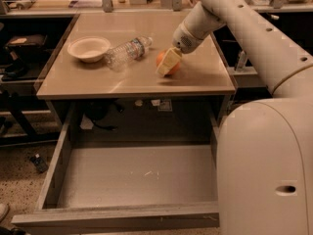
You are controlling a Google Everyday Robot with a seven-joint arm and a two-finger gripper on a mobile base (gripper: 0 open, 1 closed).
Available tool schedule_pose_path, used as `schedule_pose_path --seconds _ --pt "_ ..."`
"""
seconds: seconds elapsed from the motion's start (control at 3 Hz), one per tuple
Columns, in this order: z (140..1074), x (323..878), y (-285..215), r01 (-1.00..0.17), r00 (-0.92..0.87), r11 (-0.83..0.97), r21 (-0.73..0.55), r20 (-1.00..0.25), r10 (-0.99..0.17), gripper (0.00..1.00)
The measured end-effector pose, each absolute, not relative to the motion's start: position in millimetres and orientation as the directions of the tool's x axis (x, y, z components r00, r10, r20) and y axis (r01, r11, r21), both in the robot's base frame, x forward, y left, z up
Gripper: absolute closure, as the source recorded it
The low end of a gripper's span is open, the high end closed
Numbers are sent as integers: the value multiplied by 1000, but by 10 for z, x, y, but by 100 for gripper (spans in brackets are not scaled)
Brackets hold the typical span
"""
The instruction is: Pick orange from top drawer and place on counter
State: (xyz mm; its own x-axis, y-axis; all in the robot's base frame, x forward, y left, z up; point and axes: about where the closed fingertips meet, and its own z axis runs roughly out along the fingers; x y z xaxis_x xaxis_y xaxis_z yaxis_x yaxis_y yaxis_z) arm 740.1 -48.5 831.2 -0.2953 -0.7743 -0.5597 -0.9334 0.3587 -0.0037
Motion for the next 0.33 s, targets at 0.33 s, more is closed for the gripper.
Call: schedule_pose_path --seconds 0.33 --pt "8312 7401 -485 -933 -295 359 -4 -560 -774 0"
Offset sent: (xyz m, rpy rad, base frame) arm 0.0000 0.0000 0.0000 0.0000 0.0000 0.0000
